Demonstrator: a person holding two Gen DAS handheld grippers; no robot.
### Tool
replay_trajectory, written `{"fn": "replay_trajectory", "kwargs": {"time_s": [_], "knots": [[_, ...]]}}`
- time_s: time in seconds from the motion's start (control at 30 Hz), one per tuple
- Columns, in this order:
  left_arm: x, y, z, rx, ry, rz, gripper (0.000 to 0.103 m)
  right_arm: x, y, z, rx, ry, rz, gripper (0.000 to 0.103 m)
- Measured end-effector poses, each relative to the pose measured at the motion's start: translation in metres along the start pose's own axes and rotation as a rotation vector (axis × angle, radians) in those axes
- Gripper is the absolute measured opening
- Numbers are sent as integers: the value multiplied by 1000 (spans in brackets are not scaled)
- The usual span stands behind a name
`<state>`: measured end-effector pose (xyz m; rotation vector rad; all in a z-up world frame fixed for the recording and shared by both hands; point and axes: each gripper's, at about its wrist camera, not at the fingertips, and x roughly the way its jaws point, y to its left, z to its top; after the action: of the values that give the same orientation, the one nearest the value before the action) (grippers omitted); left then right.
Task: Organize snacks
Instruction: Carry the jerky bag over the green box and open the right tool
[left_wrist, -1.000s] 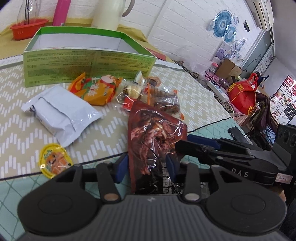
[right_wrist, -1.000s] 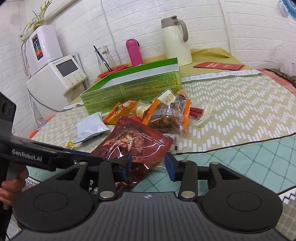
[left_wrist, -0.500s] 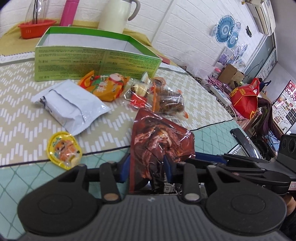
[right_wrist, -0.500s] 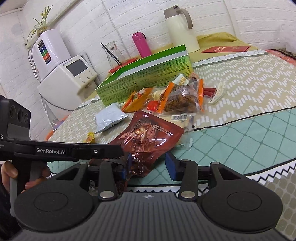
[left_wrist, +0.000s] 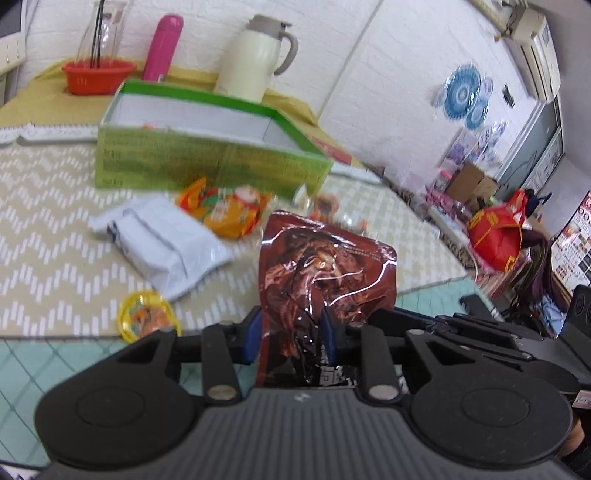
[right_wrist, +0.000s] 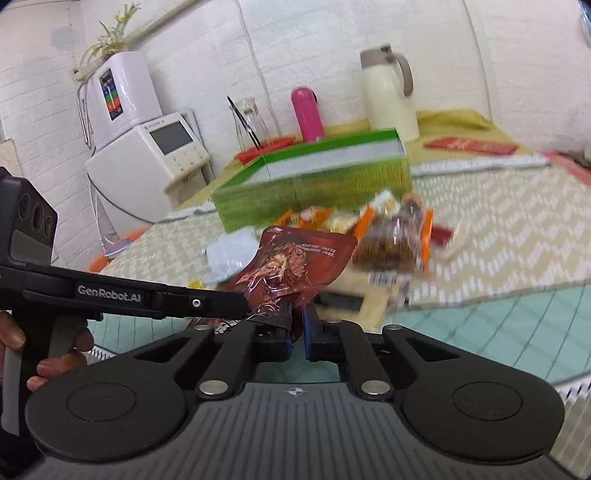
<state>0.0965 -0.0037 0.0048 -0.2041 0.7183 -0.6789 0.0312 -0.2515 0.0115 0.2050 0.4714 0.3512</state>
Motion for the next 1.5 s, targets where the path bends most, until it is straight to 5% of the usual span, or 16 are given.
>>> {"fn": "replay_trajectory", "kwargs": {"time_s": [0.27,0.6,1.17,1.23,1.27,1.3,1.33,1.37,1.4,1.43,1.5], "knots": [[2,-15,73,59,-116,16,24,16,-2,60,-116,-160,-45,13],[48,-5,166,67,-175,75,24,76,-40,124,-86,-267,-76,15],[140,48,187,11,-57,153,26,168,-80,124,-30,-121,-82,18],[140,50,186,16,-65,149,32,169,-81,124,-34,-109,-78,28],[138,51,185,7,-75,147,45,167,-81,124,-37,-115,-59,38],[135,53,184,-13,-96,142,75,165,-81,125,-51,-129,-44,61],[129,55,183,-43,-135,143,77,163,-79,125,-71,-141,-50,76],[124,56,181,-71,-167,147,78,159,-75,123,-103,-159,-73,103],[120,55,181,-89,-185,150,83,155,-71,122,-142,-180,-105,103],[116,54,181,-96,-193,162,100,153,-68,121,-172,-185,-126,103],[108,48,179,-66,-231,211,102,149,-66,119,-190,-175,-138,103]]}}
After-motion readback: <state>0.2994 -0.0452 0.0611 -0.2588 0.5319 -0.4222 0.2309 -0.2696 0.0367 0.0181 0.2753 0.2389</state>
